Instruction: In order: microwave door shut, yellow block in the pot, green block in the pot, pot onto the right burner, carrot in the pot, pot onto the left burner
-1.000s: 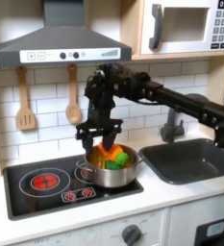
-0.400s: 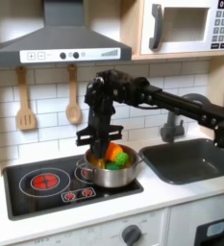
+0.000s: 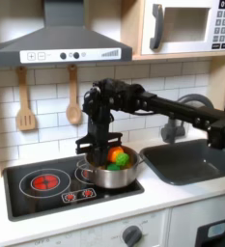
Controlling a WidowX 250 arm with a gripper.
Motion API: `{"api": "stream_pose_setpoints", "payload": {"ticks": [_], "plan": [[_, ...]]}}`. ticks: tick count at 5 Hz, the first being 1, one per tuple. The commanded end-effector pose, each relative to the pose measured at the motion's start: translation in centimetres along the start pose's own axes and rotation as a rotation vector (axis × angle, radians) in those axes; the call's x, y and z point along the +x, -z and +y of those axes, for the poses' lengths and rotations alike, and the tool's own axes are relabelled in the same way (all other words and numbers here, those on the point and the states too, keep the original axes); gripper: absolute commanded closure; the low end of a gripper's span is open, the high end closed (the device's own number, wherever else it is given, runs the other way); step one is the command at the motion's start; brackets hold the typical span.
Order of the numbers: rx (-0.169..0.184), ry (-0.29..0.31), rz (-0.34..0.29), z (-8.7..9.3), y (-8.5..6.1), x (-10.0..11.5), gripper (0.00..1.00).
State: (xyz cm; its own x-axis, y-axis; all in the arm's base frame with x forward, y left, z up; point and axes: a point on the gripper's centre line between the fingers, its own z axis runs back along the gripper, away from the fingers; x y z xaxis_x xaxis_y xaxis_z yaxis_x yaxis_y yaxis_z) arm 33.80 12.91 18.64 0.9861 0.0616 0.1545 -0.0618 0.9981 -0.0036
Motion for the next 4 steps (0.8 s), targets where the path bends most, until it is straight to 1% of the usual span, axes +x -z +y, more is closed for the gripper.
{"api": "stream_pose_setpoints", "payload": {"ticks": [1,2,3,4], "plan": [[-0.012,0.003,0.019,-0.3,1.5,0.7,1.0],[-0.013,0.001,0.026,-0.2,2.1,1.2,1.0],[-0.001,-0.014,0.031,0.6,2.4,1.7,1.0],[0.006,-0.021,0.025,1.1,2.3,2.1,1.0]]}}
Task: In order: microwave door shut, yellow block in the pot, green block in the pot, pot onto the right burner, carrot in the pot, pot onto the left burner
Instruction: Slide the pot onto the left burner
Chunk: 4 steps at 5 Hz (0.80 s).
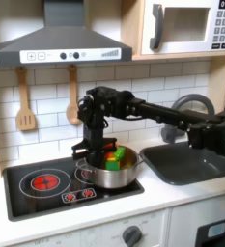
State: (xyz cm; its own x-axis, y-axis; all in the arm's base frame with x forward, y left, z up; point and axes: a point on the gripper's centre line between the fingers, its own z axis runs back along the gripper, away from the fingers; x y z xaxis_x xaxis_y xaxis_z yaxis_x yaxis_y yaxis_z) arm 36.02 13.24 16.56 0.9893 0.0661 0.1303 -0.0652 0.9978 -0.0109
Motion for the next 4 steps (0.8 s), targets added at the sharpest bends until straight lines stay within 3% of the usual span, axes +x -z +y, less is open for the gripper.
{"api": "stream_pose_setpoints", "payload": {"ticks": [1,4], "plan": [[0.023,-0.009,-0.001,1.3,-0.2,0.3,1.0],[0.066,-0.034,0.003,3.6,-0.6,0.5,1.0]]}}
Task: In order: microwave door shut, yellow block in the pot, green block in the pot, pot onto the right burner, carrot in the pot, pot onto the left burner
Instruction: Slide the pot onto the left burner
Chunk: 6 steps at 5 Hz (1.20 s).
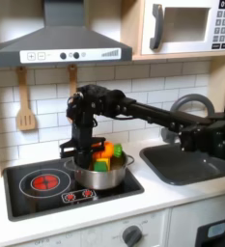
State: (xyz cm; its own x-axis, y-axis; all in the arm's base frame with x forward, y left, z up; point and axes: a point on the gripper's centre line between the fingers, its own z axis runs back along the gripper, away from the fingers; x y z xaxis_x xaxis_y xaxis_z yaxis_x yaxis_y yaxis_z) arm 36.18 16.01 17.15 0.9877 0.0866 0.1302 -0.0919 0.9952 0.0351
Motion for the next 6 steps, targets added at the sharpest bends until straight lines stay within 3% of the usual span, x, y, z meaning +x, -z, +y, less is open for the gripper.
{"api": "stream_pose_setpoints", "payload": {"ticks": [1,3,6], "plan": [[0.025,-0.024,0.001,1.6,0.0,0.3,1.0],[0.041,-0.039,0.017,2.8,0.4,0.4,1.0],[0.079,-0.089,0.021,5.9,0.2,0.1,1.0]]}}
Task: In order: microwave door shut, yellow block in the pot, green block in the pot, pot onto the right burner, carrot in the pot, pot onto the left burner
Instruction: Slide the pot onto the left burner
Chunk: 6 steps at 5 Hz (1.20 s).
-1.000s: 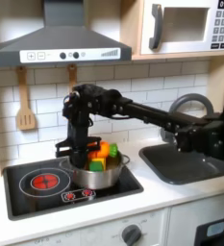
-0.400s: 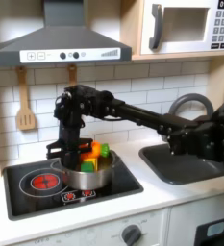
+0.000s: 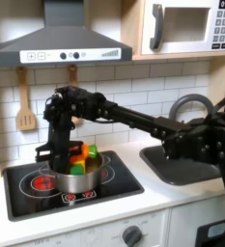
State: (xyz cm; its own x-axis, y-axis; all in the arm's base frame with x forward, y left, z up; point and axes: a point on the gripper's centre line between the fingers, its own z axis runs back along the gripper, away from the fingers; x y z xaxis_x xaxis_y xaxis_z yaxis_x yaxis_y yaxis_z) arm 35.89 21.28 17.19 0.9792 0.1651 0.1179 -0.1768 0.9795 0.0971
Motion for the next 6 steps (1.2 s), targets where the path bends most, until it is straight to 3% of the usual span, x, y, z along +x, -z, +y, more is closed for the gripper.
{"api": "stream_pose_setpoints", "payload": {"ticks": [1,4,5,6], "plan": [[0.016,-0.02,0.002,1.2,-0.1,-0.2,1.0],[0.034,-0.037,-0.003,2.6,-0.3,-0.7,1.0],[0.022,-0.02,-0.008,2.2,-0.3,-0.6,0.02],[0.045,-0.032,-0.001,2.6,-0.3,-0.8,0.0]]}}
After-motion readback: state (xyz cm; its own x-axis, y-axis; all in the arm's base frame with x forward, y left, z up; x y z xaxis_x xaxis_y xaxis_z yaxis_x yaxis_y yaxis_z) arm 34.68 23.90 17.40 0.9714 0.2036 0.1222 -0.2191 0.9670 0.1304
